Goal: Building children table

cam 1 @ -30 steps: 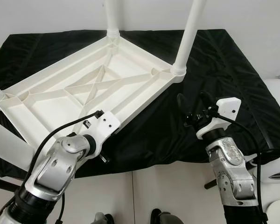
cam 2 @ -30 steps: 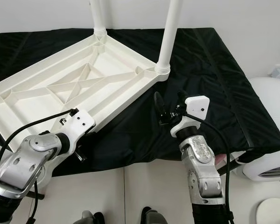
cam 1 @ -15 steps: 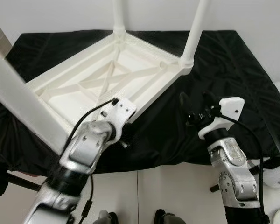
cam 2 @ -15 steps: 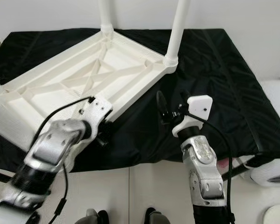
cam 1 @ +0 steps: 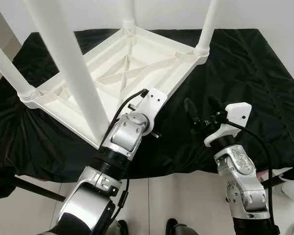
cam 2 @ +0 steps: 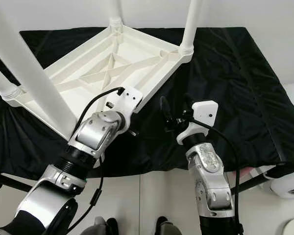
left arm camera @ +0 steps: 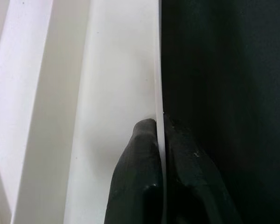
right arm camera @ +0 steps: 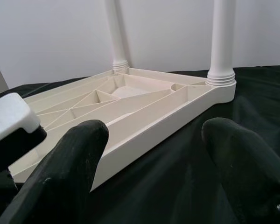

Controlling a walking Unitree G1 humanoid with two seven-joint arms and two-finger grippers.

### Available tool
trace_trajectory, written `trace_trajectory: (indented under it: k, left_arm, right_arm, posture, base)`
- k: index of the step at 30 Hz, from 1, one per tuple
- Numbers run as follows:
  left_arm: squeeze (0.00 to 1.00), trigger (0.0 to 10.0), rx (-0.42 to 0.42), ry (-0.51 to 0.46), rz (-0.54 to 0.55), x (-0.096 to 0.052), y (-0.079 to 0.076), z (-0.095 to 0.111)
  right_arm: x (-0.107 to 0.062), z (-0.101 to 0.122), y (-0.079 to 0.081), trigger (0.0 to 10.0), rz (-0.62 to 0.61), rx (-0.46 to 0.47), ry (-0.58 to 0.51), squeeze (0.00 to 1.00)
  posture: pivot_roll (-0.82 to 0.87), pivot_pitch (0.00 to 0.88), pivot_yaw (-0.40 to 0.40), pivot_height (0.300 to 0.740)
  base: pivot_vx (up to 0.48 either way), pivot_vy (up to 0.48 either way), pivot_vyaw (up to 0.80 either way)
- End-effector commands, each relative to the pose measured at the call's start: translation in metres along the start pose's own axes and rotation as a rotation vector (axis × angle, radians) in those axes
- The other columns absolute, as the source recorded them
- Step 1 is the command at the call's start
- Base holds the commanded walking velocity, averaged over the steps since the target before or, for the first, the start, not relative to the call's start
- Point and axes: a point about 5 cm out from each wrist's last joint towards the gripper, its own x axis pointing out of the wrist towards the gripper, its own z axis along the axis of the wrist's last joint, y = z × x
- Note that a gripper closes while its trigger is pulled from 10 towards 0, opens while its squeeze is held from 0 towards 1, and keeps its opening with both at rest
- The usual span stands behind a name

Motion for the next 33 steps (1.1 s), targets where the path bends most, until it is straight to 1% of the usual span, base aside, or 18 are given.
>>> trace_trajectory:
  k: [1, 2, 3, 4, 9, 12, 16, 17, 18, 19, 21, 24, 25, 27, 28, 30, 31, 33]
  left_arm:
    - [0.00, 10.0, -0.005, -0.139, 0.092, -0.004, -0.002, 0.027]
    - [0.00, 10.0, -0.001, -0.158, 0.077, -0.003, -0.007, 0.031]
    - [0.53, 10.0, -0.001, -0.172, 0.065, -0.002, -0.012, 0.034]
    - [1.00, 10.0, -0.006, -0.192, 0.051, -0.002, -0.015, 0.036]
    - [1.00, 10.0, 0.001, -0.244, 0.010, -0.003, -0.021, 0.042]
    - [1.00, 10.0, 0.019, -0.353, -0.030, -0.013, -0.023, 0.048]
    - [1.00, 10.0, 0.022, -0.397, -0.051, -0.019, -0.023, 0.048]
    - [1.00, 10.0, 0.018, -0.452, -0.054, -0.026, -0.021, 0.049]
    - [0.00, 10.0, 0.012, -0.506, -0.059, -0.033, -0.019, 0.050]
    - [0.00, 10.0, 0.012, -0.506, -0.059, -0.033, -0.019, 0.050]
    - [0.00, 10.0, 0.018, -0.622, -0.041, -0.049, -0.011, 0.054]
    - [0.00, 10.0, 0.038, -0.764, 0.053, -0.072, 0.006, 0.057]
    - [0.00, 10.0, 0.038, -0.764, 0.053, -0.072, 0.006, 0.057]
    - [0.00, 10.0, 0.042, -0.821, 0.096, -0.082, 0.011, 0.054]
    - [0.00, 10.0, 0.042, -0.821, 0.096, -0.082, 0.011, 0.054]
    - [0.00, 10.0, 0.018, -0.860, 0.131, -0.090, 0.015, 0.046]
    - [0.00, 10.0, 0.018, -0.860, 0.131, -0.090, 0.015, 0.046]
    - [0.00, 10.0, 0.007, -0.903, 0.204, -0.099, 0.020, 0.034]
  right_arm:
    - [-0.002, 0.001, 0.002, 10.0, 0.000, 0.002, -0.002, 0.00]
    - [-0.002, 0.001, 0.002, 10.0, 0.000, 0.003, -0.002, 0.00]
    - [-0.001, 0.001, 0.003, 10.0, 0.003, 0.004, -0.003, 0.00]
    - [-0.001, 0.001, 0.004, 10.0, 0.004, 0.004, -0.004, 0.00]
    - [-0.001, 0.001, 0.004, 10.0, 0.003, 0.002, -0.006, 0.00]
    - [0.000, 0.000, 0.004, 10.0, 0.003, 0.002, -0.005, 0.00]
    - [0.000, 0.000, 0.004, 10.0, 0.002, 0.001, -0.005, 0.00]
    - [0.000, -0.001, 0.004, 10.0, 0.002, 0.002, -0.006, 0.00]
    - [0.000, -0.001, 0.004, 10.0, 0.002, 0.002, -0.006, 0.00]
    - [0.000, -0.001, 0.004, 10.0, 0.002, 0.002, -0.006, 0.00]
    - [0.001, -0.002, 0.004, 10.0, 0.002, 0.003, -0.005, 0.00]
    - [0.003, -0.004, 0.003, 10.0, 0.005, 0.003, -0.004, 0.00]
    - [0.003, -0.004, 0.003, 10.0, 0.005, 0.003, -0.004, 0.00]
    - [0.005, -0.005, 0.002, 10.0, 0.007, 0.000, -0.002, 0.00]
    - [0.005, -0.005, 0.002, 10.0, 0.007, 0.000, -0.002, 0.00]
    - [0.006, -0.008, 0.001, 10.0, 0.010, -0.001, 0.002, 0.00]
    - [0.006, -0.008, 0.001, 10.0, 0.010, -0.001, 0.002, 0.00]
    - [0.008, -0.010, 0.001, 10.0, 0.015, -0.002, 0.006, 0.00]
  posture:
    - [-0.12, 0.220, 0.074, 0.740]
    - [-0.12, 0.219, 0.075, 0.740]
    - [-0.12, 0.217, 0.077, 0.740]
    - [-0.12, 0.216, 0.078, 0.740]
    - [-0.12, 0.213, 0.078, 0.740]
    - [-0.12, 0.208, 0.078, 0.740]
    - [-0.11, 0.207, 0.079, 0.740]
    - [-0.11, 0.206, 0.080, 0.740]
    - [-0.10, 0.207, 0.079, 0.740]
    - [-0.10, 0.207, 0.079, 0.740]
    - [-0.09, 0.209, 0.077, 0.740]
    - [-0.08, 0.207, 0.073, 0.740]
    - [-0.08, 0.207, 0.073, 0.740]
    - [-0.08, 0.205, 0.070, 0.740]
    - [-0.08, 0.205, 0.070, 0.740]
    - [-0.08, 0.203, 0.067, 0.740]
    - [-0.08, 0.203, 0.067, 0.740]
    - [-0.07, 0.202, 0.059, 0.740]
  base:
    - [0.000, 0.000, 0.00]
    - [0.000, 0.000, 0.00]
    - [0.000, 0.000, 0.00]
    - [0.000, 0.000, 0.00]
    - [0.000, 0.000, 0.00]
    - [0.000, 0.000, 0.00]
    - [0.000, 0.000, 0.00]
    - [0.000, 0.000, 0.00]
    - [0.000, 0.000, 0.00]
    - [0.000, 0.000, 0.00]
    - [0.000, 0.000, 0.00]
    - [0.000, 0.000, 0.00]
    - [0.000, 0.000, 0.00]
    - [0.000, 0.000, 0.00]
    - [0.000, 0.000, 0.00]
    - [0.000, 0.000, 0.00]
    - [0.000, 0.000, 0.00]
    - [0.000, 0.000, 0.00]
